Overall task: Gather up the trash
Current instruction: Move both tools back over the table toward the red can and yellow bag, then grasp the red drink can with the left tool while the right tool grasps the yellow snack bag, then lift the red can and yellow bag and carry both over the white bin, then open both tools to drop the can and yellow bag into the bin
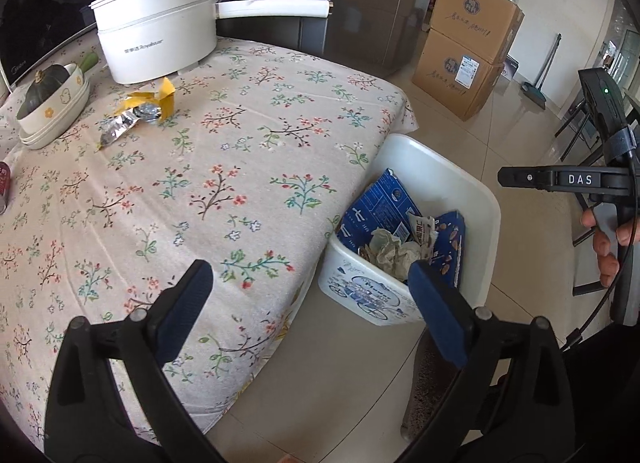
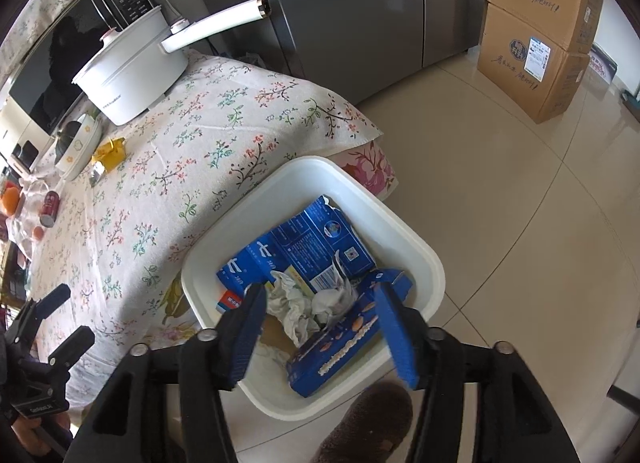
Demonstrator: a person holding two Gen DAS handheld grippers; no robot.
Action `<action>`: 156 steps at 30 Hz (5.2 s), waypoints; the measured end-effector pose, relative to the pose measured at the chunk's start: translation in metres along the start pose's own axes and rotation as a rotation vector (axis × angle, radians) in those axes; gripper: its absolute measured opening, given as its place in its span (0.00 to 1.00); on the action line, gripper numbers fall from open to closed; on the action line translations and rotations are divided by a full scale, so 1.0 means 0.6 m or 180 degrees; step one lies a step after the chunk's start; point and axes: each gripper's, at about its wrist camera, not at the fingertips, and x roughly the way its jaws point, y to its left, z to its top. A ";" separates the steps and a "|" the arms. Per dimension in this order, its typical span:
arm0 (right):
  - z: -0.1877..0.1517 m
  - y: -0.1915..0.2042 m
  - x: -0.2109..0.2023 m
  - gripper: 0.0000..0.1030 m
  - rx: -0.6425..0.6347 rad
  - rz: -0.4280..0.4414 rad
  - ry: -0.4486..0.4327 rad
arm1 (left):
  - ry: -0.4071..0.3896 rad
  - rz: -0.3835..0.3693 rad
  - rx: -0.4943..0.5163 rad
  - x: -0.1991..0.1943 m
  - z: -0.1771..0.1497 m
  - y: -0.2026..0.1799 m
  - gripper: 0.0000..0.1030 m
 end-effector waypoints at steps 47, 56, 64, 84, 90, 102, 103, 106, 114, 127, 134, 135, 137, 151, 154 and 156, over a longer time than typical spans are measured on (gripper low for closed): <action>0.210 0.472 0.237 0.69 -0.0723 0.1072 -0.0397 | -0.0920 0.1246 -0.1480 0.005 0.017 0.665 0.93; 0.223 0.482 0.282 0.52 -0.0538 0.1283 -0.0261 | -0.0967 0.1189 -0.1653 0.024 0.038 0.697 0.82; 0.220 0.503 0.292 0.10 -0.0659 0.1332 -0.0120 | -0.0822 0.1247 -0.1796 0.026 0.035 0.719 0.53; 0.107 0.405 0.075 0.09 -0.0689 0.0964 -0.0237 | -0.0759 0.0876 -0.1630 -0.129 -0.042 0.523 0.52; 0.066 0.361 0.028 0.09 -0.0653 0.0916 -0.0289 | -0.0780 0.0757 -0.1722 -0.161 -0.069 0.472 0.52; 0.035 0.312 0.041 0.09 -0.0546 0.0750 0.0047 | -0.0613 0.0884 -0.1451 -0.122 -0.082 0.422 0.53; 0.035 0.313 0.043 0.09 -0.0552 0.0753 0.0061 | -0.0600 0.0888 -0.1418 -0.116 -0.079 0.419 0.53; 0.034 0.315 0.046 0.09 -0.0560 0.0754 0.0079 | -0.0557 0.0896 -0.1375 -0.104 -0.075 0.412 0.54; 0.036 0.320 0.033 0.09 -0.0547 0.0788 0.0025 | -0.0333 0.0808 -0.1406 -0.092 -0.082 0.411 0.55; 0.036 0.247 -0.009 0.09 -0.0378 0.0640 -0.0132 | -0.0617 0.0137 -0.1305 -0.131 -0.040 0.323 0.55; 0.026 0.136 -0.009 0.09 -0.0166 0.0304 -0.0069 | -0.0607 -0.0292 -0.0868 -0.105 0.009 0.195 0.55; 0.023 0.120 -0.009 0.09 -0.0136 0.0266 -0.0052 | -0.0588 -0.0348 -0.0811 -0.098 0.015 0.177 0.55; 0.018 0.089 -0.006 0.09 -0.0069 0.0220 -0.0006 | -0.0531 -0.0448 -0.0691 -0.079 0.026 0.140 0.55; -0.001 -0.039 -0.024 0.50 0.0181 0.0063 0.0001 | -0.0109 -0.0904 0.0002 0.053 0.066 -0.086 0.55; -0.004 -0.057 -0.025 0.50 0.0234 0.0039 0.0008 | -0.0023 -0.0907 0.0051 0.081 0.066 -0.109 0.55; -0.005 -0.067 -0.025 0.50 0.0260 0.0020 0.0015 | 0.0033 -0.0922 0.0020 0.097 0.065 -0.115 0.55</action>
